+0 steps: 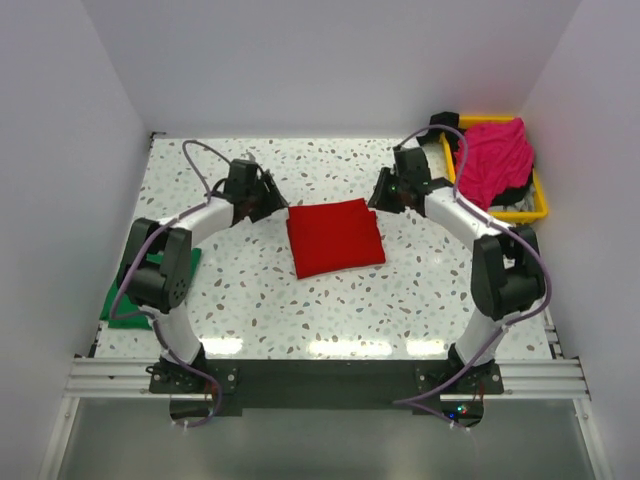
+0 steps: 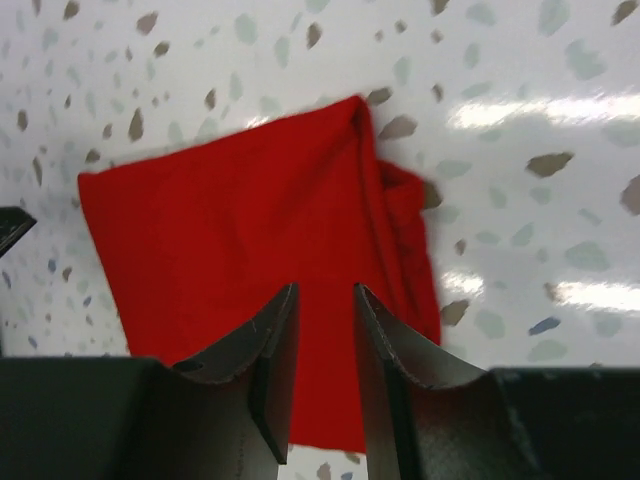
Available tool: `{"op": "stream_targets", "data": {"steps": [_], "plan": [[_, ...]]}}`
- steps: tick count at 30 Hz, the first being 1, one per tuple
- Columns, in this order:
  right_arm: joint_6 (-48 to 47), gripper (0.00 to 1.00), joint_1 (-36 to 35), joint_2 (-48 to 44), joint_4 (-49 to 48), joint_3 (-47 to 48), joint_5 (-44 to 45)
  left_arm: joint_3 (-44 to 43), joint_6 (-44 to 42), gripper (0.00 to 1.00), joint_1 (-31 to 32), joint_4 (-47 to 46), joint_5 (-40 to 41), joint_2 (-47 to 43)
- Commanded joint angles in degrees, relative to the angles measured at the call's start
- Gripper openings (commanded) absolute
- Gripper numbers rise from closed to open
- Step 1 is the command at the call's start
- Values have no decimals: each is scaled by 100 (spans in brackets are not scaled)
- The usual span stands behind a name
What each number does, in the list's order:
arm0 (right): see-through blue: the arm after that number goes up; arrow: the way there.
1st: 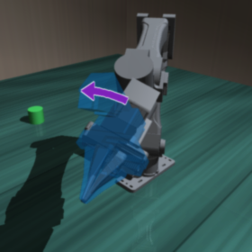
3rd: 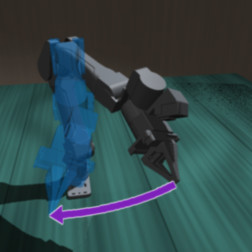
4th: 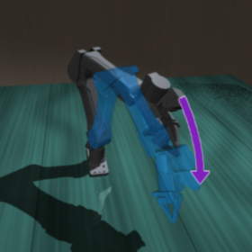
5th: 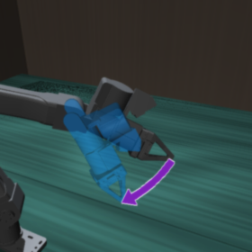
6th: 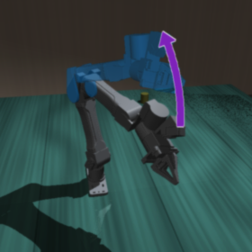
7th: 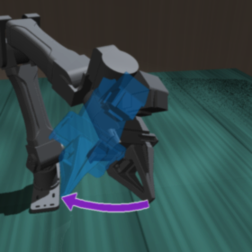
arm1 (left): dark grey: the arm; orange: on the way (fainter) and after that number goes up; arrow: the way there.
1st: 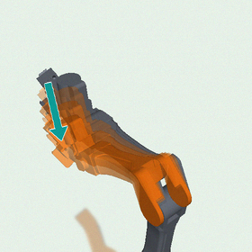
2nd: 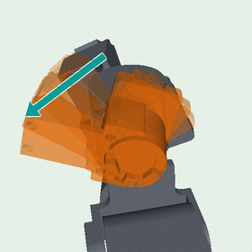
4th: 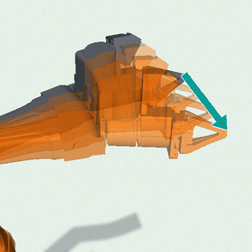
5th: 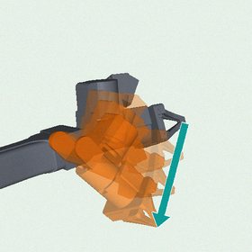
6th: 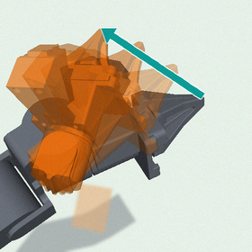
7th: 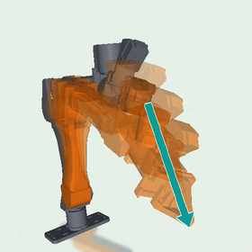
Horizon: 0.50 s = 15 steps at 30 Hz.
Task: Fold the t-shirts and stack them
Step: Fold the tshirt, then neatly place the folded tshirt to the corner
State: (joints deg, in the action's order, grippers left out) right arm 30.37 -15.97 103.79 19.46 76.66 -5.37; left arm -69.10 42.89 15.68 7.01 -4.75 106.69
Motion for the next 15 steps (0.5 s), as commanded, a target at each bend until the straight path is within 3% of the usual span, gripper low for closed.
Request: {"op": "stream_targets", "data": {"steps": [1,7,15], "plan": [[30,32,-415,-534,-399,-529,-52,537,307,63,154,-199,151,-693],[48,30,-741,-535,-575,-1144,-9,1354,395,68,295,-612,-735,-984],[-22,28,-741,-465,-646,-1848,141,1882,255,68,401,-867,-922,-1002]]}}
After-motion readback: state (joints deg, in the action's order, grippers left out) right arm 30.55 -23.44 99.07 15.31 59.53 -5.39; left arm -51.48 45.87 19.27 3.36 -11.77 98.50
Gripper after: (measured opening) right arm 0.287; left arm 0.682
